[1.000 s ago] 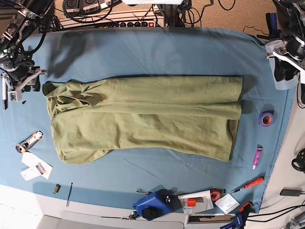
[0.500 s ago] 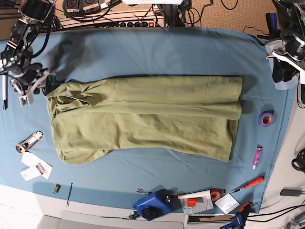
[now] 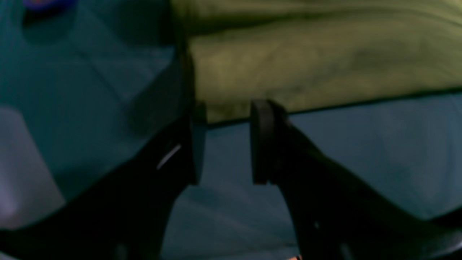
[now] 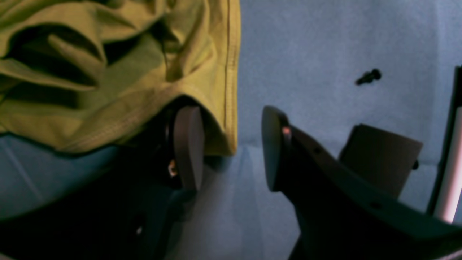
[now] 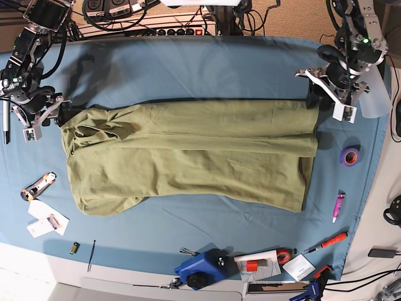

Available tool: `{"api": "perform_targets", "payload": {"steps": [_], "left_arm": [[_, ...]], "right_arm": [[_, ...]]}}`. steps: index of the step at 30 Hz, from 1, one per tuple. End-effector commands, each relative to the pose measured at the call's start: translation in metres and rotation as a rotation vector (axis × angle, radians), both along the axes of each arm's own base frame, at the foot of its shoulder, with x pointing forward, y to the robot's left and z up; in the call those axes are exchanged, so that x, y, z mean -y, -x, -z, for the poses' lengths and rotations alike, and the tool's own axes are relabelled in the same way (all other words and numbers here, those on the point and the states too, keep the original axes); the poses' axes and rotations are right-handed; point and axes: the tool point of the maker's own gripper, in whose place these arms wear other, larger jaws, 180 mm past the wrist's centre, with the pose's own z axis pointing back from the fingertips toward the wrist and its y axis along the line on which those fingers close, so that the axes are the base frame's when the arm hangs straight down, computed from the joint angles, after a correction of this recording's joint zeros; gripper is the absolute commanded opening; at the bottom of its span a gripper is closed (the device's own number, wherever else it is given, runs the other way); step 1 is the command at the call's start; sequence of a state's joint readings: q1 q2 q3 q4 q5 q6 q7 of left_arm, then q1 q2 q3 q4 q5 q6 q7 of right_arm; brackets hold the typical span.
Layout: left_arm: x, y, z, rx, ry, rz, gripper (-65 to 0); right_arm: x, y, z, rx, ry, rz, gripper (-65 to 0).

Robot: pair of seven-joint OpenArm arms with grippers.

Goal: Layout the t-shirt on the table in an organized manner, then fold the t-shirt properly
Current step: 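Move the left gripper to the shirt's folded corner and grasp it, then drag the grasped shirt corner with the left gripper toward the robot base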

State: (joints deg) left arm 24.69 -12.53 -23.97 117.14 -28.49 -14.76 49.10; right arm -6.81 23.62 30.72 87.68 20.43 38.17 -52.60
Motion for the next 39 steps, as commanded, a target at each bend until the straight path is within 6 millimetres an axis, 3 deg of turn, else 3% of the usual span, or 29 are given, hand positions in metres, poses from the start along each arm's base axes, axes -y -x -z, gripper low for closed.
{"api": "perform_targets", "payload": {"steps": [1,7,14,16,18,19,24,33,39], "left_arm": [[-0.005,-0.008,-0.003,0.024,0.000,-0.009,-43.2],[0.005,-0.022,0.022,-0.038,0.166,-0.007,-43.2],[0.004,-0.024,0.036,-0.077,0.182,-0.003,-43.8],[0.003,-0.022,0.041,-0.092,0.182,-0.009,-49.7],[0.001,-0.021,0.044,-0.102,0.173,-0.012,-60.9],[0.001,-0.020,0.045,-0.104,0.167,-0.012,-65.0],[-0.004,-0.016,0.050,-0.149,0.166,-0.054,-65.0],[0.000,-0.013,0.044,-0.172,0.149,-0.023,-65.0],[0.012,-0.006,0.034,-0.190,0.161,0.044,-65.0]], "right_arm": [[0.008,-0.008,-0.016,0.044,0.024,-0.001,-38.8],[0.008,-0.008,-0.016,0.038,0.025,0.001,-38.8],[0.008,-0.007,-0.015,0.036,0.025,0.002,-39.5],[0.008,-0.007,-0.015,0.036,0.025,0.002,-47.9],[0.009,-0.007,-0.015,0.034,0.025,0.004,-61.5],[0.009,-0.007,-0.015,0.034,0.025,0.006,-65.0],[0.011,-0.006,-0.016,0.035,0.026,0.015,-65.0],[0.038,0.006,-0.037,0.105,-0.028,0.104,-65.0],[0.036,0.019,-0.028,0.059,-0.056,0.108,-65.0]]}}
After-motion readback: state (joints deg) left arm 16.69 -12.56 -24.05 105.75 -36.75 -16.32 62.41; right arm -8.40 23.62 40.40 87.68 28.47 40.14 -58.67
